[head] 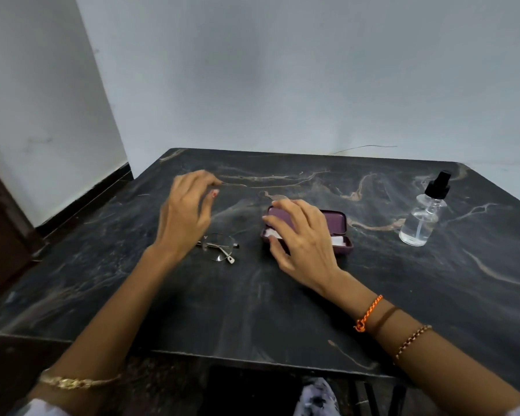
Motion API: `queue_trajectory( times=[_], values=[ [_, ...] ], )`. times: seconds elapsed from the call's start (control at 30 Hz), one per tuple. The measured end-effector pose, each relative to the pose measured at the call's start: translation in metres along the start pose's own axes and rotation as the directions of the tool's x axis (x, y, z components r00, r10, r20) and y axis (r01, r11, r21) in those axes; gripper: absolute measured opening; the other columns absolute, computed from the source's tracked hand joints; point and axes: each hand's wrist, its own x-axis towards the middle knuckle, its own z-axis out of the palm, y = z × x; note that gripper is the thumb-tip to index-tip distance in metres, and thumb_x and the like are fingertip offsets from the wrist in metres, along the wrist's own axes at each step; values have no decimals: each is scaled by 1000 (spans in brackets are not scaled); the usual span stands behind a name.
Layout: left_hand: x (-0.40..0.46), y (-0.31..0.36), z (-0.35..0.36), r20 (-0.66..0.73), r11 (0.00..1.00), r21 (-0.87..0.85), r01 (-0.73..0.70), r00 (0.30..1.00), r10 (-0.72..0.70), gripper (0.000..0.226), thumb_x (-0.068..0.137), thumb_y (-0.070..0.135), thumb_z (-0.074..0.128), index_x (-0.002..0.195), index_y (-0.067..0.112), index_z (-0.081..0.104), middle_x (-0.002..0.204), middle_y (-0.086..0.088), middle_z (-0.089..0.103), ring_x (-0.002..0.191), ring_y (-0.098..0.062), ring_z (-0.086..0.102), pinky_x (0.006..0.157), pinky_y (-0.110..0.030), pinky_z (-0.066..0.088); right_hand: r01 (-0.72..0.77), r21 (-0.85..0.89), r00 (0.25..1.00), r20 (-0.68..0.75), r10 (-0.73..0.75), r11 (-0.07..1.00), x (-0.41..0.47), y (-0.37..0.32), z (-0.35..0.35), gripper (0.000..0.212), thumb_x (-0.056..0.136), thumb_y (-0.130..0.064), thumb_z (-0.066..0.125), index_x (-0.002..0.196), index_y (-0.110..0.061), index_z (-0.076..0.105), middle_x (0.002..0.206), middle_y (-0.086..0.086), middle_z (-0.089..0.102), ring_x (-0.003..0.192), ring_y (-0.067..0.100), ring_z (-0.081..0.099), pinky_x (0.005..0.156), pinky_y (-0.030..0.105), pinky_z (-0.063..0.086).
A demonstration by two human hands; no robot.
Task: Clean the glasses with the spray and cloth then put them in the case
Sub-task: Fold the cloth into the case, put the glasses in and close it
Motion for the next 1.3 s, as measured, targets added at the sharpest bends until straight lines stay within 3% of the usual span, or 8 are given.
queue_trajectory(
  times=[0.1,0.23,0.37,0.57,1.0,1.17,1.23,1.3],
  values=[
    [-24,-39,-23,88,991,130,30,995,-42,17,81,-1,60,97,3,63,108,-18,62,100,-37,51,82,-39,42,-29,-53,987,154,37,998,4,-18,6,21,69,-23,69,87,-12,70,116,11,64,113,31,56,91,40,45],
    [-43,-77,-39,168,966,245,89,977,-132,19,77,-3,64,92,7,66,118,-19,56,110,-43,44,91,-51,34,-61,-68,956,283,78,996,10,-37,16,18,63,-23,75,77,-13,71,117,10,64,115,32,56,91,45,45],
    [-45,-80,-36,241,955,239,177,942,-235,20,75,-3,64,84,13,69,126,-15,51,120,-43,31,95,-56,28,-38,-98,955,289,65,994,10,-44,23,15,64,-23,73,76,-15,71,119,9,64,119,30,54,99,42,32],
    [-46,-85,-36,388,958,274,79,903,-185,15,78,5,65,92,12,68,135,-14,45,127,-43,22,98,-55,25,-29,-73,962,268,48,997,9,-43,29,12,68,-22,74,74,-13,71,114,9,65,119,33,53,95,40,23],
    [-44,-84,-32,375,975,218,35,920,-117,13,73,2,69,80,13,70,127,-16,52,119,-43,34,90,-56,34,-35,-44,968,247,45,998,10,-44,28,9,69,-19,75,71,-11,71,107,10,68,115,35,56,91,39,24],
    [-48,-82,-33,298,984,173,26,951,-78,14,70,-2,71,76,12,71,125,-20,51,116,-44,36,92,-55,35,-72,-26,975,210,76,997,8,-44,26,8,71,-19,74,69,-12,69,107,8,68,115,32,56,94,41,31],
    [-48,-78,-32,232,988,150,39,970,-73,17,70,-4,70,74,11,72,123,-22,52,114,-47,37,97,-47,29,-124,21,978,172,119,992,8,-43,24,7,71,-17,73,69,-12,69,108,9,67,115,33,55,92,39,27],
    [-46,-70,-33,144,992,108,73,986,-88,19,69,-7,70,74,11,73,120,-24,53,111,-48,39,103,-28,18,-203,91,973,127,191,975,10,-40,20,6,71,-16,73,68,-12,69,109,9,66,115,34,54,91,37,22]
  ],
)
